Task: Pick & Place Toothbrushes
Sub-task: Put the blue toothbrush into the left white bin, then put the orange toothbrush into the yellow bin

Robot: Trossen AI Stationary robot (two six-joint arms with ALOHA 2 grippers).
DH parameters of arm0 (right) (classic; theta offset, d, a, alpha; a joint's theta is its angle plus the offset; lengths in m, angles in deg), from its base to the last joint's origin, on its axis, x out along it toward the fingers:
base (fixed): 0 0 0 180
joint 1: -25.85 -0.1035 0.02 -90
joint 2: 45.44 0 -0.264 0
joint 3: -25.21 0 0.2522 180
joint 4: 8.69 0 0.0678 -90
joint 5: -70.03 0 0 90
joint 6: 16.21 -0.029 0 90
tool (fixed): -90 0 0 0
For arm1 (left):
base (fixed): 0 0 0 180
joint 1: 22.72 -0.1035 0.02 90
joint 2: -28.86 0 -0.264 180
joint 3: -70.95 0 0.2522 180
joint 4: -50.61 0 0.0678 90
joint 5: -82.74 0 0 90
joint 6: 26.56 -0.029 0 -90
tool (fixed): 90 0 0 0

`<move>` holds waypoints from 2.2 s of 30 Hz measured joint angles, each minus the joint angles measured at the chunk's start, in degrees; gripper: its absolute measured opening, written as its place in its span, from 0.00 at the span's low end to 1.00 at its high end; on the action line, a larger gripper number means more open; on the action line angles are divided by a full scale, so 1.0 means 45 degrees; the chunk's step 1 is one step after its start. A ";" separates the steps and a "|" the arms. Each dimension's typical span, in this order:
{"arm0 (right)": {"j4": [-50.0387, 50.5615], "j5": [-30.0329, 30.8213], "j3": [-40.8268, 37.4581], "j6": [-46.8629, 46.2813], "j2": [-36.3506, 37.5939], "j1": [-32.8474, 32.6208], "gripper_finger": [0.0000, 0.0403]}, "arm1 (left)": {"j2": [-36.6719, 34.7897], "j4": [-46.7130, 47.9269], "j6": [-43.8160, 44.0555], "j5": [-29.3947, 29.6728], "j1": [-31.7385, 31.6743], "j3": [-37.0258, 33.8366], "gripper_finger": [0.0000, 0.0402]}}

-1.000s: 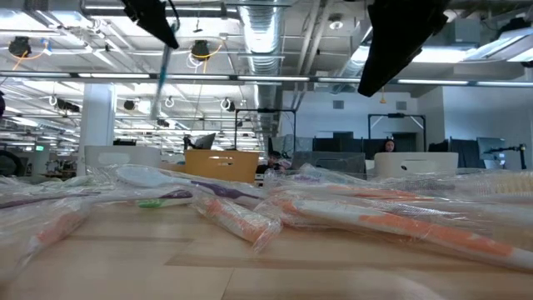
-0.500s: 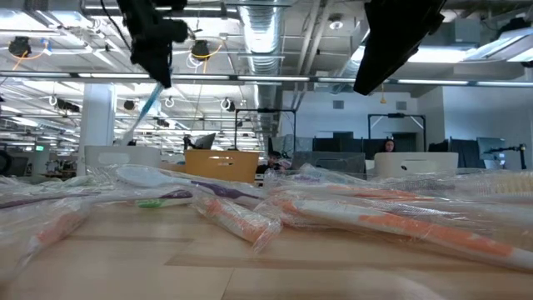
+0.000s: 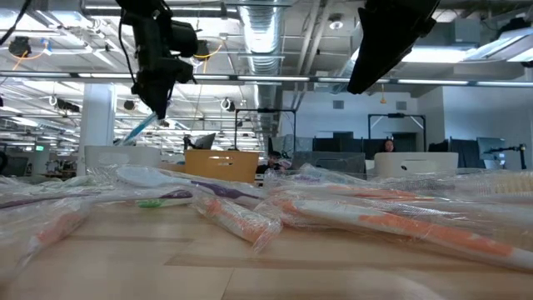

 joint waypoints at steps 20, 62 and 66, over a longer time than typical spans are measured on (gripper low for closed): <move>0.0005 0.0015 0.0000 -0.0019 0.0000 -0.0034 0.62 | 0.2521 -0.0404 0.0044 0.0073 -0.0146 0.0000 0.22; 0.5469 -0.4293 0.0005 -0.2514 0.0005 -0.1065 0.62 | -0.4235 -1.8791 0.0908 -0.4327 0.6614 -0.7784 0.56; 0.7749 -0.4396 0.0005 -0.3285 0.0005 -0.1372 0.62 | -0.4227 -1.8877 0.0919 -0.4267 0.6859 -0.8245 0.56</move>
